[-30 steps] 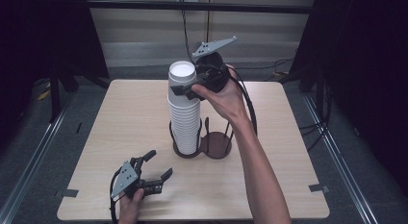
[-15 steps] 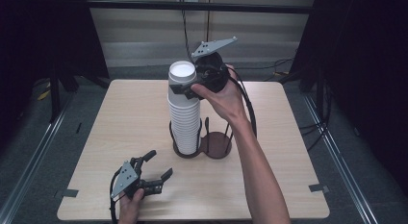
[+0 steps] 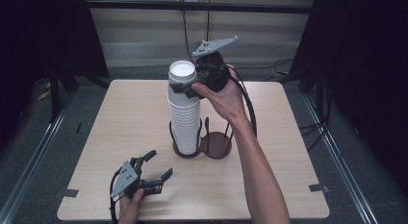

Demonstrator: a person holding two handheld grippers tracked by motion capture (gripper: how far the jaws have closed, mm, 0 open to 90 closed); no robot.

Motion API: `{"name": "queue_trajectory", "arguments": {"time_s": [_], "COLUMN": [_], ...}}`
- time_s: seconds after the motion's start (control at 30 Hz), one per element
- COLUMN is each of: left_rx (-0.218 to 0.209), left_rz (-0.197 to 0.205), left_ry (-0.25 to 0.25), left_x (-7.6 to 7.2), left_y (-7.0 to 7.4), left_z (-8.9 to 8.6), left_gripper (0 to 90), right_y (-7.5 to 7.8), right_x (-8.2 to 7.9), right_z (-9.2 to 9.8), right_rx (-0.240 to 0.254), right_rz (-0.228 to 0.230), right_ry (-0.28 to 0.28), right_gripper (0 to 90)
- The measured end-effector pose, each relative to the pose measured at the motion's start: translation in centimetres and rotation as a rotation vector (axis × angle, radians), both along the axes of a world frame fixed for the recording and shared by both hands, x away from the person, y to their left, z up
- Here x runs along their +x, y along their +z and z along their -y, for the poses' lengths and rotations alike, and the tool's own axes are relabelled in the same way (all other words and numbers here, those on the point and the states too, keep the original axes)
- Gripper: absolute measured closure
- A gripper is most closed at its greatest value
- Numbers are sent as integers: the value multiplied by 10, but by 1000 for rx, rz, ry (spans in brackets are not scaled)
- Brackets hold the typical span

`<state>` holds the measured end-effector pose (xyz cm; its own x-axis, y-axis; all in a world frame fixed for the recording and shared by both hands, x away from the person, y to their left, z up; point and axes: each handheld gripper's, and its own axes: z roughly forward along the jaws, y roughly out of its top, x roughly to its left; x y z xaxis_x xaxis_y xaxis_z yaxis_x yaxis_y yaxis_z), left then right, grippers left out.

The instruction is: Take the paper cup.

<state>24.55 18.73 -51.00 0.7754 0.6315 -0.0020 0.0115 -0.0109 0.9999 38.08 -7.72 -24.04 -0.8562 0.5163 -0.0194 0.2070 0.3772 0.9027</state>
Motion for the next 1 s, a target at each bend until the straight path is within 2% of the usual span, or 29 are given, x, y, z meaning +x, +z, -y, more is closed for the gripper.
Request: {"name": "queue_trajectory", "arguments": {"time_s": [0.1, 0.2, 0.5, 1.0], "left_rx": [1, 2, -1, -1], "left_rz": [1, 1, 1, 1], "left_ry": [0, 0, -1, -1], "left_x": [0, 0, 0, 0], "left_y": [0, 0, 0, 0], "left_z": [0, 0, 0, 0], "left_gripper": [156, 156, 156, 156], "right_y": [4, 7, 16, 20], "right_x": [-2, -3, -7, -9], "right_z": [3, 3, 13, 18], "right_rx": [27, 34, 139, 213], "right_rz": [15, 27, 51, 87], "right_ry": [-4, -3, -3, -13], "right_gripper": [205, 205, 212, 215]}}
